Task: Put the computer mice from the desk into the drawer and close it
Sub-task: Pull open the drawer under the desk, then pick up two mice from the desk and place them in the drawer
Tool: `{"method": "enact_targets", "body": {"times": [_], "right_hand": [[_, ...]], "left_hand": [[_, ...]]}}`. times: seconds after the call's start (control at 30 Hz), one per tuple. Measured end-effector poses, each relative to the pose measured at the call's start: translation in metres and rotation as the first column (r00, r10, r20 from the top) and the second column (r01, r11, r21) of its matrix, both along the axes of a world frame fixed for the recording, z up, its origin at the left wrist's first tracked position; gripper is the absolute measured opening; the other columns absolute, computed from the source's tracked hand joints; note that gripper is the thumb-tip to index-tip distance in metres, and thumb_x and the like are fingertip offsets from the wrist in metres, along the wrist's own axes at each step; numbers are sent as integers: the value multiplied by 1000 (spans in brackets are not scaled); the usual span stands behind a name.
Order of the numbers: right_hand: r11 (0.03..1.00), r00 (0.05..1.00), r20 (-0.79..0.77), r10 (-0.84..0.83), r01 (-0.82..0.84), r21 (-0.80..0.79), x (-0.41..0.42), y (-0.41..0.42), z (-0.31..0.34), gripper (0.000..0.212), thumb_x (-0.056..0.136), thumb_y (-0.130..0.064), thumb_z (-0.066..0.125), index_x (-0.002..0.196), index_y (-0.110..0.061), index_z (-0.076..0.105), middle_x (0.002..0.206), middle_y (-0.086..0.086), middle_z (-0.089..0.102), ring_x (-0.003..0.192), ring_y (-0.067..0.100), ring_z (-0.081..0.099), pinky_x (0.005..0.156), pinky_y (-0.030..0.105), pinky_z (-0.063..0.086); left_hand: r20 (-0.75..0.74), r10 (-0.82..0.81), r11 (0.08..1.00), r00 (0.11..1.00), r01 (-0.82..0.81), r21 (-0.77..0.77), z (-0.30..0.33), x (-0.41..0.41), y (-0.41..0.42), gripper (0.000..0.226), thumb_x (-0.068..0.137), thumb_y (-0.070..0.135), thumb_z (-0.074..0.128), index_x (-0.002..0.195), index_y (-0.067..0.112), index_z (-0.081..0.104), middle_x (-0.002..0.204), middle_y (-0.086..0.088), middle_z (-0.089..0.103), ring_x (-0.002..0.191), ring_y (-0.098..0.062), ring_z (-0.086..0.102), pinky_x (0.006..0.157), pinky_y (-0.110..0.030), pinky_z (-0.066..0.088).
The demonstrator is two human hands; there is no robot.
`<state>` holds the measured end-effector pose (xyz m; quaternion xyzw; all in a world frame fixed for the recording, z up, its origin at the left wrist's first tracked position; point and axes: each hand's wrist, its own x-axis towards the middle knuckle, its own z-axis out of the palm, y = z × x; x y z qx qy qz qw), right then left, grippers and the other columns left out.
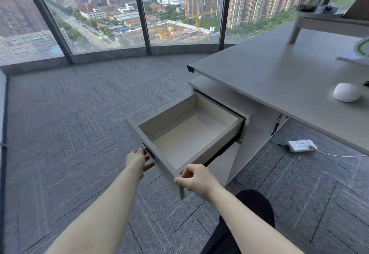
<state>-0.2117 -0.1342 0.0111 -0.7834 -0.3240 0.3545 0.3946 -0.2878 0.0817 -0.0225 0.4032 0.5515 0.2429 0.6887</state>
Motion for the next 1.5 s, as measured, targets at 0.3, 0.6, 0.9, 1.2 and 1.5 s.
{"method": "enact_targets", "body": {"times": [0.3, 0.6, 0.9, 1.2, 1.5], "right_hand": [[997, 998, 18, -56, 55, 45, 4, -16, 25, 29, 87, -44, 61, 92, -17, 69, 83, -2, 70, 78, 17, 64, 73, 36, 54], [756, 666, 362, -652, 535, 377, 132, -131, 125, 17, 92, -19, 56, 102, -19, 70, 89, -5, 71, 81, 10, 63, 75, 25, 49], [573, 360, 661, -659, 809, 131, 265, -277, 151, 55, 89, -23, 54, 142, -20, 42, 152, 15, 33, 135, 38, 31, 111, 44, 32], [561, 499, 654, -568, 816, -135, 327, -302, 126, 59, 95, -36, 47, 150, -28, 26, 163, 17, 1, 141, 43, 22, 114, 45, 29], [568, 337, 685, -646, 811, 138, 336, -295, 120, 47, 92, -17, 49, 138, -20, 45, 146, 15, 37, 117, 42, 43, 100, 42, 36]], "left_hand": [[-365, 59, 884, 929, 122, 452, 32, 4, -21, 39, 87, 21, 43, 120, 3, 50, 133, -21, 50, 105, -36, 53, 93, -55, 44], [-272, -477, 370, 836, 472, 800, 149, 157, -160, 23, 90, 14, 51, 108, 14, 66, 108, -4, 67, 94, -14, 61, 82, -24, 43], [-569, -681, -56, 462, 741, 669, 182, 332, -320, 52, 88, 30, 52, 139, 22, 43, 136, -13, 48, 121, -34, 50, 96, -41, 45], [-785, -461, -211, 413, 808, 549, 162, 434, -375, 66, 83, 47, 52, 144, 33, 31, 145, -11, 40, 128, -37, 39, 100, -43, 36], [-676, -460, -97, 575, 724, 682, 159, 442, -365, 55, 82, 31, 58, 132, 23, 39, 122, -18, 48, 111, -40, 48, 90, -43, 39]]}}
